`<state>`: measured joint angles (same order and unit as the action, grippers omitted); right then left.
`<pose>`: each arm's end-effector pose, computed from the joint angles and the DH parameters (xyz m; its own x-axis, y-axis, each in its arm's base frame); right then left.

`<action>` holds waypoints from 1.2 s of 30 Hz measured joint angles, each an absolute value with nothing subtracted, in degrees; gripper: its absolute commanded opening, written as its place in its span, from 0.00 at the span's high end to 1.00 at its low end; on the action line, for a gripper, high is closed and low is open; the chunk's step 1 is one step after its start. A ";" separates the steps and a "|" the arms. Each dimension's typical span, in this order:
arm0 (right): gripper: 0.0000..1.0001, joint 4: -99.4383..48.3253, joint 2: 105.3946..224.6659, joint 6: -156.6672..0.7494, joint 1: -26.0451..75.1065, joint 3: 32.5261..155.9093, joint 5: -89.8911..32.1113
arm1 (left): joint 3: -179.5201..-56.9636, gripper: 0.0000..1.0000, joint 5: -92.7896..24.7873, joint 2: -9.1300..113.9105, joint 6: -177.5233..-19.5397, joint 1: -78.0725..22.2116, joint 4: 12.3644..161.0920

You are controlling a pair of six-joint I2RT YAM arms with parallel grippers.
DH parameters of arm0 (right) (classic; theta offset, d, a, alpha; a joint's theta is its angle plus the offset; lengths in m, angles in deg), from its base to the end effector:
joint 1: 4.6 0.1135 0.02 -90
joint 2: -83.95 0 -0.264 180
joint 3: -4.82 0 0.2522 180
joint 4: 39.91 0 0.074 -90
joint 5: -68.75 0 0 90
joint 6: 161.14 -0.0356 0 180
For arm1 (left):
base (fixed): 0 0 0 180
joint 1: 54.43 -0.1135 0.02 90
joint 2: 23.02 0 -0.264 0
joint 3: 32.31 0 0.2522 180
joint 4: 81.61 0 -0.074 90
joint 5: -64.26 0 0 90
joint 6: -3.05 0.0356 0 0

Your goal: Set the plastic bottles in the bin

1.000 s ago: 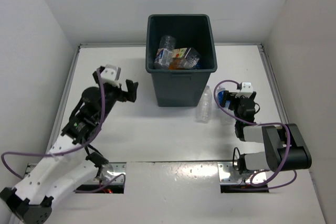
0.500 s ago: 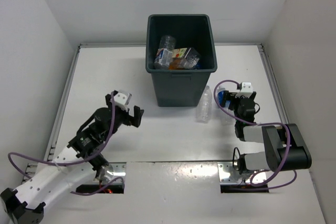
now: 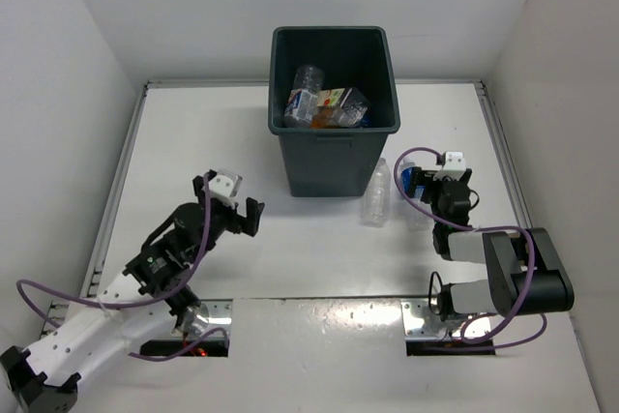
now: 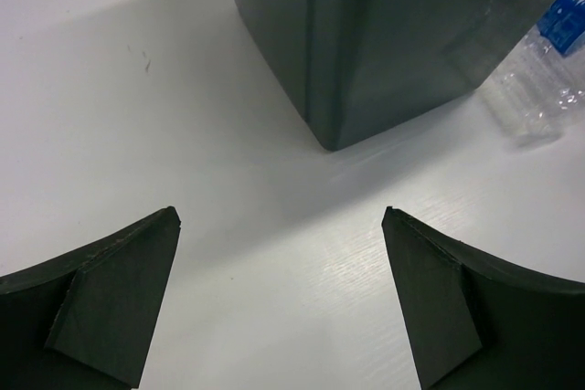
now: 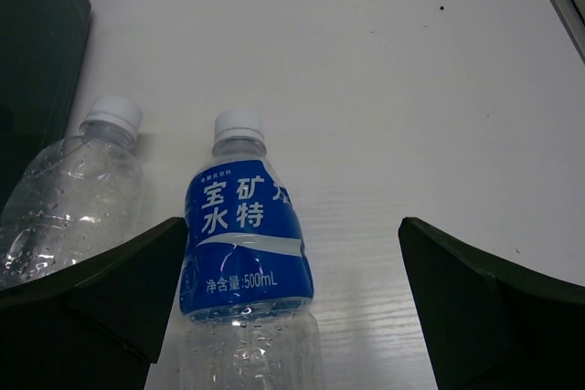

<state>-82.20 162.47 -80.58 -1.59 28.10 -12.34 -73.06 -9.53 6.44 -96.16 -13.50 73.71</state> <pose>0.2176 0.0059 0.1406 -0.2045 0.1515 -0.9671 0.1342 0.9830 0.1256 0.1143 -0.0860 0.2677 -0.2406 0.0052 -0.9706 0.3904 0.9160 -0.0919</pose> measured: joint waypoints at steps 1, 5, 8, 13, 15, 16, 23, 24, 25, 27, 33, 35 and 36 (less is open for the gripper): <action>0.00 -82.20 162.47 -80.60 -1.88 28.10 -12.78 | -73.06 0.00 -9.38 6.94 -96.16 -13.50 73.66; 0.00 -82.20 162.45 -80.51 -2.57 28.10 -13.24 | -73.06 0.00 -9.31 8.03 -96.16 -13.50 73.53; 0.00 -79.38 161.60 -80.01 -0.54 29.00 -12.28 | -73.03 0.00 -9.29 8.38 -96.16 -13.50 73.51; 0.00 -60.87 160.20 -80.73 3.06 41.78 -8.30 | -72.99 0.00 -9.16 8.38 -96.16 -13.50 73.51; 0.00 -52.65 160.92 -83.26 2.96 49.33 -6.86 | -72.99 0.00 -9.16 8.36 -96.16 -13.50 73.51; 0.00 -48.78 161.55 -84.82 2.74 52.98 -6.00 | -72.99 0.00 -9.16 8.32 -96.16 -13.48 73.51; 0.00 -19.78 171.24 -93.01 -2.60 75.07 -8.19 | -72.99 0.00 -9.07 7.59 -96.14 -12.87 73.51; 0.00 -17.18 172.35 -93.51 -3.32 76.38 -9.48 | -72.99 0.00 -9.05 7.55 -96.14 -12.83 73.53; 0.00 -14.56 173.31 -93.89 -4.02 77.32 -10.90 | -72.99 0.00 -8.96 7.40 -96.14 -12.76 73.51; 0.00 -10.25 174.16 -94.37 -5.02 77.67 -13.15 | -72.99 0.00 -8.96 7.16 -96.14 -12.58 73.51; 0.00 -3.32 174.58 -95.81 -3.36 77.39 -15.47 | -72.99 0.00 -8.96 7.07 -96.12 -12.43 73.51; 0.00 -2.27 175.65 -96.14 -2.07 77.39 -15.73 | -72.99 0.00 -8.96 7.07 -96.12 -12.41 73.51; 0.00 -1.90 176.42 -96.27 -1.48 77.30 -15.86 | -72.99 0.00 -8.94 6.98 -96.12 -12.41 73.51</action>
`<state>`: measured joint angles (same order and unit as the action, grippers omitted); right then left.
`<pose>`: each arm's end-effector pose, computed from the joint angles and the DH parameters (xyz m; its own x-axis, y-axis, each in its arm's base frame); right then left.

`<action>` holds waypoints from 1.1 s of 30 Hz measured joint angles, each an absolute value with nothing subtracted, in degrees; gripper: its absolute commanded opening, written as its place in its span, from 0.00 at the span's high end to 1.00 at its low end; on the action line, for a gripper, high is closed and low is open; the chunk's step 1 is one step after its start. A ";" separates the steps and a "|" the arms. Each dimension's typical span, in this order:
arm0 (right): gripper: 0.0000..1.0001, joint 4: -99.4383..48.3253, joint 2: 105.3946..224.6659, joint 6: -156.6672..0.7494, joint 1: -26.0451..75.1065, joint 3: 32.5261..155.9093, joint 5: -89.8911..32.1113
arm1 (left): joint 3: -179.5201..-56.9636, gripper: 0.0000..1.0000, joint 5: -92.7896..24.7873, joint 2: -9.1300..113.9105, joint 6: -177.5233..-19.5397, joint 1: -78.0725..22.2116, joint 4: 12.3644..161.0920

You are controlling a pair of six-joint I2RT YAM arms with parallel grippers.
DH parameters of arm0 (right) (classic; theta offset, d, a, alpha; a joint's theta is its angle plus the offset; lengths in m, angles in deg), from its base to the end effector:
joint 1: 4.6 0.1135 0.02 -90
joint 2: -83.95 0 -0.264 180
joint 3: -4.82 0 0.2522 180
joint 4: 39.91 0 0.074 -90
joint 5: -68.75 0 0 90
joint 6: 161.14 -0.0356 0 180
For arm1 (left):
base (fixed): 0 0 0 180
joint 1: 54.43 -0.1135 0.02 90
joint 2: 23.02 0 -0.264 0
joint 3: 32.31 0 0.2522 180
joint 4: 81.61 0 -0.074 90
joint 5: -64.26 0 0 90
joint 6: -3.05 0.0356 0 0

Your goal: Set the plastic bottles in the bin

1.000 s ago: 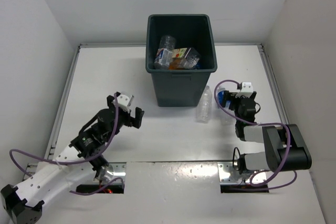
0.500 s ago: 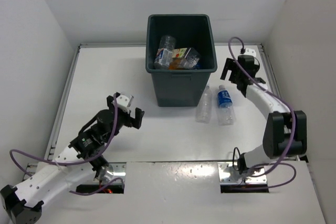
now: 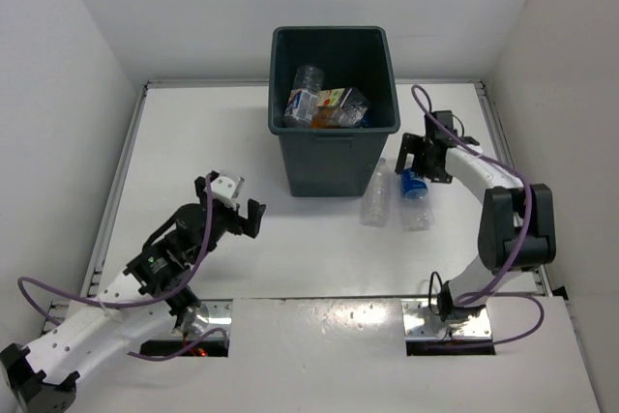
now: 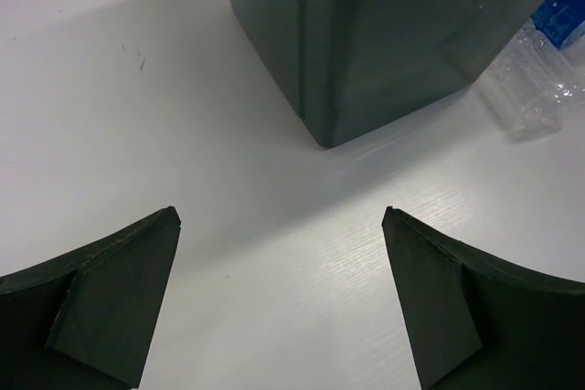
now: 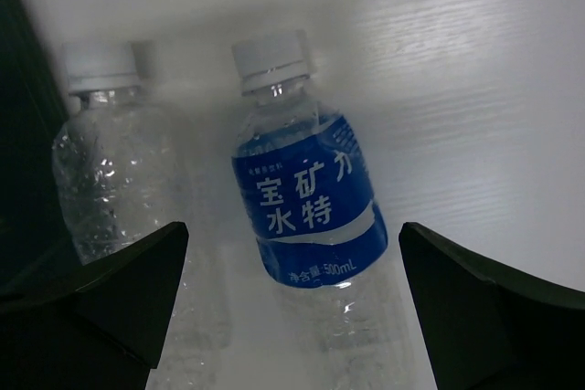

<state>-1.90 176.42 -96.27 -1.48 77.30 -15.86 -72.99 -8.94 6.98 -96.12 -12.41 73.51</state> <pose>0.3261 0.0144 0.1982 -0.7685 0.3815 -0.5136 0.3556 0.9221 0.1529 0.1139 -0.0887 0.2657 -0.2489 0.0189 -0.9684 0.3981 0.9134 -0.0845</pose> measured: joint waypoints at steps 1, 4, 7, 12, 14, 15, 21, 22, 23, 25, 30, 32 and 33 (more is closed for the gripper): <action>0.00 -1.60 177.33 -96.49 -1.04 77.17 -16.01 | -72.99 0.00 -8.90 6.96 -96.12 -12.41 73.51; 0.00 -0.35 180.39 -97.30 -1.02 76.65 -16.47 | -72.99 0.00 -8.75 6.87 -96.12 -12.41 73.51; 0.00 0.44 182.49 -98.28 -2.14 75.99 -17.35 | -72.99 0.00 -8.75 6.87 -96.10 -12.41 73.51; 0.10 1.20 184.55 -99.53 -4.54 75.73 -19.10 | -72.99 0.00 -8.35 6.87 -96.01 -12.41 73.51; 0.16 1.57 186.14 -99.83 -5.02 76.06 -19.75 | -72.99 0.00 -8.27 6.87 -96.01 -12.41 73.51; 0.25 2.08 186.86 -99.83 -5.15 76.49 -19.71 | -72.99 0.00 -8.24 6.87 -96.01 -12.41 73.51; 0.43 3.72 187.98 -100.86 -6.90 79.18 -21.50 | -72.99 0.00 -7.65 6.87 -96.01 -12.41 73.51; 0.46 4.22 187.96 -101.21 -7.82 79.95 -22.00 | -72.99 0.00 -7.63 6.87 -96.01 -12.41 73.51; 0.48 4.46 187.93 -101.49 -8.80 80.69 -22.42 | -72.99 0.00 -7.61 6.87 -96.01 -12.41 73.51; 0.50 4.94 187.41 -102.48 -11.56 82.55 -23.80 | -72.99 0.00 -7.50 6.87 -96.01 -12.41 73.51; 0.61 4.59 182.01 -106.74 -19.89 88.45 -31.36 | -72.99 0.00 -7.39 6.96 -95.97 -12.39 73.51; 0.65 3.04 180.09 -109.34 -22.70 92.12 -35.20 | -72.99 0.00 -7.37 7.18 -95.95 -12.39 73.51; 0.65 2.10 179.34 -110.69 -23.62 93.91 -36.84 | -72.99 0.00 -7.37 7.31 -95.92 -12.39 73.51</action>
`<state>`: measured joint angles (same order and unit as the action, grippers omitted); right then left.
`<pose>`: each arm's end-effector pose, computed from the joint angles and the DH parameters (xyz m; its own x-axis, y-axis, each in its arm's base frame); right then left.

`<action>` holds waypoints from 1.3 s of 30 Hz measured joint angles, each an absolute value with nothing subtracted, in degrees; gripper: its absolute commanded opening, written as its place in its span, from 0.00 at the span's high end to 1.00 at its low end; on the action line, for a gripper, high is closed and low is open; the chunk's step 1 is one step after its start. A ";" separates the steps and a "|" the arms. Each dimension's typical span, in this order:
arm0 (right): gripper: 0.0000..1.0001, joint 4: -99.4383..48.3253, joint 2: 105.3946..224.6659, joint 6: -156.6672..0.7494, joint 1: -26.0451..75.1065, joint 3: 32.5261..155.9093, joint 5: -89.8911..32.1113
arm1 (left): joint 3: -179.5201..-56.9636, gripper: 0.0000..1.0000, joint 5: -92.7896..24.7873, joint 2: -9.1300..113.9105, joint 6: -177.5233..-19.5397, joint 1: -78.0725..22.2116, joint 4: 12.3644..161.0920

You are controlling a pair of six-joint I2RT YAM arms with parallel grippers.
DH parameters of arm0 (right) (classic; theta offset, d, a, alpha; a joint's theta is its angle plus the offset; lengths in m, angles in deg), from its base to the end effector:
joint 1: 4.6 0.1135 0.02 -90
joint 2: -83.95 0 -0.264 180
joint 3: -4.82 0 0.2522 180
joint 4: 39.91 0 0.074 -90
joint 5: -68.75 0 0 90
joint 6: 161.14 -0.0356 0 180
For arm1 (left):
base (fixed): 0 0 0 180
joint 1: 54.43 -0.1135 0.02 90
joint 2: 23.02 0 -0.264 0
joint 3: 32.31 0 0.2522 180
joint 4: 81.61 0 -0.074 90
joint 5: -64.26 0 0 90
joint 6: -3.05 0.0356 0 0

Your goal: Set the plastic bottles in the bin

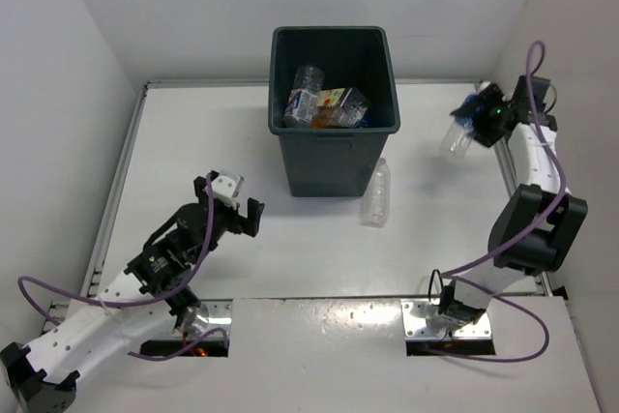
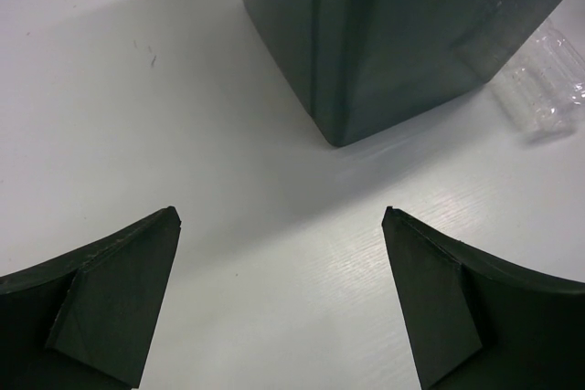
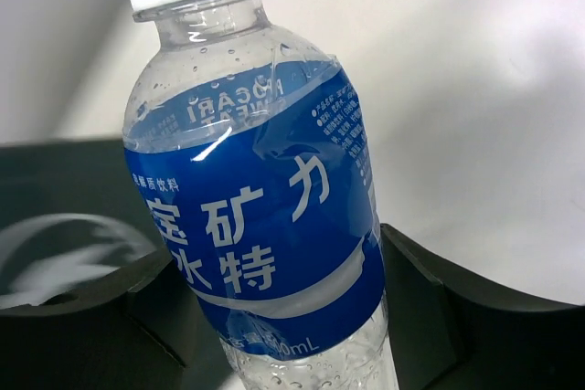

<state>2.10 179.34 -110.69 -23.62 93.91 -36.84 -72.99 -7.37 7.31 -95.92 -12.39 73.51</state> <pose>0.3506 -0.1107 0.2678 -0.4521 0.8046 -0.3850 0.5613 0.5921 0.5783 0.1149 -0.0885 0.2651 -0.2478 0.0242 -0.9685 0.3749 0.9242 -0.0728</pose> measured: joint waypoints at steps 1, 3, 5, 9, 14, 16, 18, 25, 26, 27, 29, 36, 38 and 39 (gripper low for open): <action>0.69 -0.50 178.19 -113.40 -24.67 96.19 -39.84 | -72.97 0.00 -7.37 7.40 -95.92 -12.39 73.51; 0.70 -3.76 177.01 -116.62 -25.13 97.59 -43.60 | -72.84 0.00 -7.33 7.42 -95.90 -12.39 73.49; 0.70 -8.28 175.93 -121.40 -24.89 98.59 -47.88 | -72.79 0.00 -7.33 7.53 -95.79 -12.39 73.49; 0.72 -15.58 176.00 -129.67 -20.98 102.92 -53.15 | -72.79 0.00 -7.30 7.53 -95.75 -12.39 73.49; 0.72 -23.08 177.11 -136.09 -12.32 114.26 -56.27 | -72.79 0.00 -7.28 7.53 -95.73 -12.39 73.51; 0.72 -24.63 178.05 -137.58 -9.50 119.38 -57.02 | -72.79 0.00 -7.28 7.53 -95.71 -12.39 73.49; 0.72 -26.03 179.17 -138.54 -7.40 124.16 -57.39 | -72.79 0.00 -7.28 7.53 -95.68 -12.39 73.51; 0.66 -27.32 182.12 -138.82 -0.21 129.80 -59.01 | -72.79 0.00 -7.35 7.53 -95.51 -12.39 73.53; 0.66 -26.99 182.78 -138.52 1.05 129.80 -59.20 | -72.79 0.00 -7.35 7.53 -95.51 -12.39 73.53; 0.66 -26.38 183.52 -138.21 2.21 129.80 -59.31 | -72.79 0.00 -7.33 7.53 -95.51 -12.39 73.53; 0.63 -24.68 185.09 -137.36 4.27 129.80 -59.77 | -72.79 0.00 -7.35 7.53 -95.51 -12.39 73.53; 0.47 -14.99 188.87 -133.08 7.09 131.75 -59.68 | -72.79 0.00 -7.35 7.70 -95.44 -12.39 73.53; 0.35 -11.63 189.44 -131.22 7.39 133.76 -58.55 | -72.79 0.00 -7.37 7.88 -95.36 -12.39 73.53; 0.31 -10.01 189.70 -130.19 7.46 135.18 -57.63 | -72.79 0.00 -7.37 7.97 -95.33 -12.39 73.53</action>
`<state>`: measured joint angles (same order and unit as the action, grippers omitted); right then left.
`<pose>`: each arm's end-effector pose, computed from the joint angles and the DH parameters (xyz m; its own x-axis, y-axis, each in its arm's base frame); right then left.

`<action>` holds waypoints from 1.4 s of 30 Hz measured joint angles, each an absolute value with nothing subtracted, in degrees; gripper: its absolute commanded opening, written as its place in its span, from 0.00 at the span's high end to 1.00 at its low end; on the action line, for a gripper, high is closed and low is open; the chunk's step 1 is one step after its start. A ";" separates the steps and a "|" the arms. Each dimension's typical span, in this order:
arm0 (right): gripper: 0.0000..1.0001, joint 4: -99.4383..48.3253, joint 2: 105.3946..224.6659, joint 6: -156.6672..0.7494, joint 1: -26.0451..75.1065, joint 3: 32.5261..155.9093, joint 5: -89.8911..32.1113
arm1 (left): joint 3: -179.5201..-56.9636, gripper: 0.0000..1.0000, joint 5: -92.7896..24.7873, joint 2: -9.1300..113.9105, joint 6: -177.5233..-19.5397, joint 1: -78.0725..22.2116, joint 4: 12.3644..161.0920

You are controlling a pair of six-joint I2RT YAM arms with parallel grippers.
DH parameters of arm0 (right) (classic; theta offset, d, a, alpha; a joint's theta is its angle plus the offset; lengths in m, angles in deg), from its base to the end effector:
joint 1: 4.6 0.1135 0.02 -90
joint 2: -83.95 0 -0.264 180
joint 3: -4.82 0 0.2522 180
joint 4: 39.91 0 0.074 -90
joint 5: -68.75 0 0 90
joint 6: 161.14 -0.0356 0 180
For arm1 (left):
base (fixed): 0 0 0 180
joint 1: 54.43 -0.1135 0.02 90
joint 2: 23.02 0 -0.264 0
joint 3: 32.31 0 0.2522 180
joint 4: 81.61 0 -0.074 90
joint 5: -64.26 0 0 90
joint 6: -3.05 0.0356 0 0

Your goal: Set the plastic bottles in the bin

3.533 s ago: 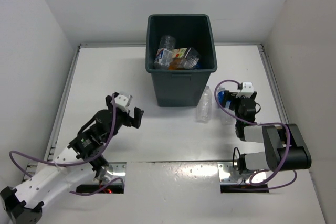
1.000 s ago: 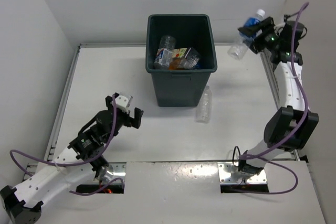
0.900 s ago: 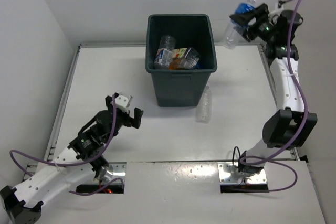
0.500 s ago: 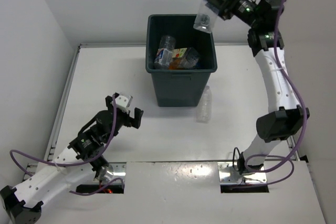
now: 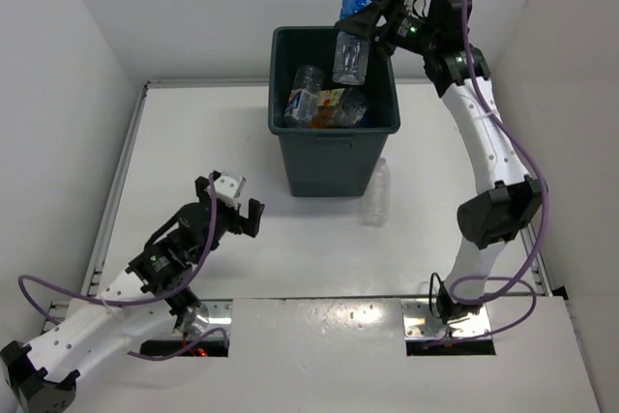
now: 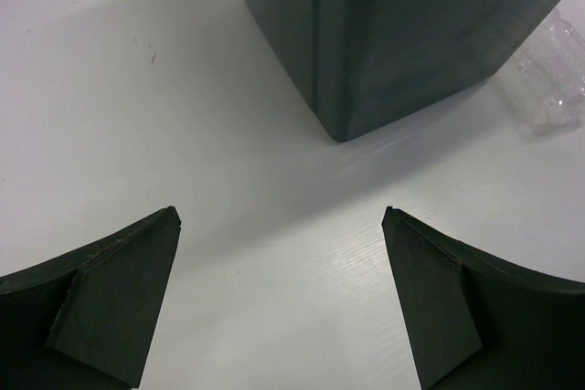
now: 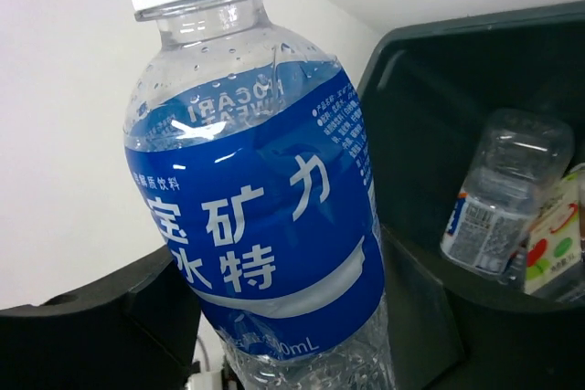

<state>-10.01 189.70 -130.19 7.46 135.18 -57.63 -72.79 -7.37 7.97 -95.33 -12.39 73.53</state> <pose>0.4094 0.1091 0.4631 -0.6860 0.5595 -0.4652 -0.3062 0.3580 0.8821 0.1162 -0.0897 0.2624 -0.2545 0.0432 -0.9661 0.3768 0.9245 -0.0579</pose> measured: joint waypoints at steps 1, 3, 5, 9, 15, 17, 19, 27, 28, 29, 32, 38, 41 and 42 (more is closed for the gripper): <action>0.24 -8.83 189.79 -129.25 7.59 136.32 -56.89 | -72.79 0.00 -7.35 8.01 -95.33 -12.39 73.53; 0.13 -6.12 189.77 -127.28 8.07 138.65 -55.01 | -72.79 0.00 -7.37 8.01 -95.33 -12.39 73.53; 0.00 -4.52 189.75 -125.80 8.75 140.58 -53.13 | -72.79 0.00 -7.37 8.01 -95.33 -12.39 73.53; 0.00 -2.36 189.62 -123.63 9.40 141.76 -50.66 | -72.79 0.00 -7.37 8.29 -95.33 -12.39 73.53; 0.00 1.18 189.40 -120.70 9.43 141.85 -45.32 | -72.79 0.00 -7.50 8.38 -95.33 -12.39 73.53; 0.00 2.89 188.83 -119.24 9.58 141.85 -42.05 | -72.79 0.00 -7.52 8.40 -95.33 -12.39 73.53; 0.00 4.42 187.61 -117.38 9.97 141.74 -37.59 | -72.79 0.00 -7.54 8.40 -95.31 -12.39 73.53; 0.00 -2.78 169.95 -109.08 9.75 126.63 -19.80 | -72.79 0.00 -7.98 9.04 -95.09 -12.39 73.53; 0.00 -4.59 168.02 -108.18 8.66 124.97 -19.40 | -72.79 0.00 -7.98 9.12 -95.05 -12.39 73.55; 0.00 -7.15 165.97 -107.13 7.41 122.63 -19.16 | -72.79 0.00 -7.98 9.15 -95.01 -12.39 73.53; 0.00 -13.94 159.63 -106.13 4.59 113.28 -15.60 | -72.79 0.00 -8.11 9.17 -94.92 -12.39 73.53; 0.00 -16.31 153.38 -109.73 2.96 98.94 -6.35 | -72.79 0.00 -8.20 9.19 -94.92 -12.39 73.55; 0.00 -14.12 152.53 -112.97 1.95 94.18 -2.86 | -72.79 0.00 -8.24 9.17 -94.92 -12.39 73.53; 0.00 -12.46 151.83 -114.54 1.36 91.71 -1.74 | -72.79 0.00 -8.37 9.19 -94.92 -12.39 73.55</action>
<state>-12.46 151.83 -114.54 1.36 91.71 -1.74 -72.79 -8.37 9.19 -94.92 -12.39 73.55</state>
